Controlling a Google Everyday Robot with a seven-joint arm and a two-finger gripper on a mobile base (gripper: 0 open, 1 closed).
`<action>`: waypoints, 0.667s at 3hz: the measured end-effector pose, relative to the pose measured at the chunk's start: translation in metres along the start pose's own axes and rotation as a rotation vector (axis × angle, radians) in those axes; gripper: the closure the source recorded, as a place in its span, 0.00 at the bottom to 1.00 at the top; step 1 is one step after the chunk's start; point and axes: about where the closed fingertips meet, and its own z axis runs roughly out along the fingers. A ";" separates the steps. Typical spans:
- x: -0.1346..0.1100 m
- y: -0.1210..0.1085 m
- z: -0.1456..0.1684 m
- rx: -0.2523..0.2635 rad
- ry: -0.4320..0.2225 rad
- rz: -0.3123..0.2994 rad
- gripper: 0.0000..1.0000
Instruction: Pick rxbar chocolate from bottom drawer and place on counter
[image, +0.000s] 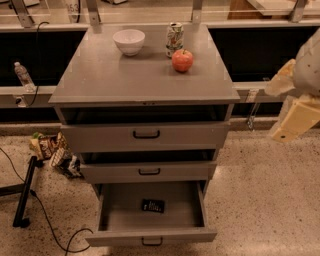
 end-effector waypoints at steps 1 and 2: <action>0.032 0.019 0.044 -0.033 -0.129 -0.003 0.64; 0.035 0.023 0.086 -0.051 -0.238 -0.025 0.87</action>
Offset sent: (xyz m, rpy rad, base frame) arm 0.0100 -0.0080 -0.1452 0.3460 -0.0398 0.1595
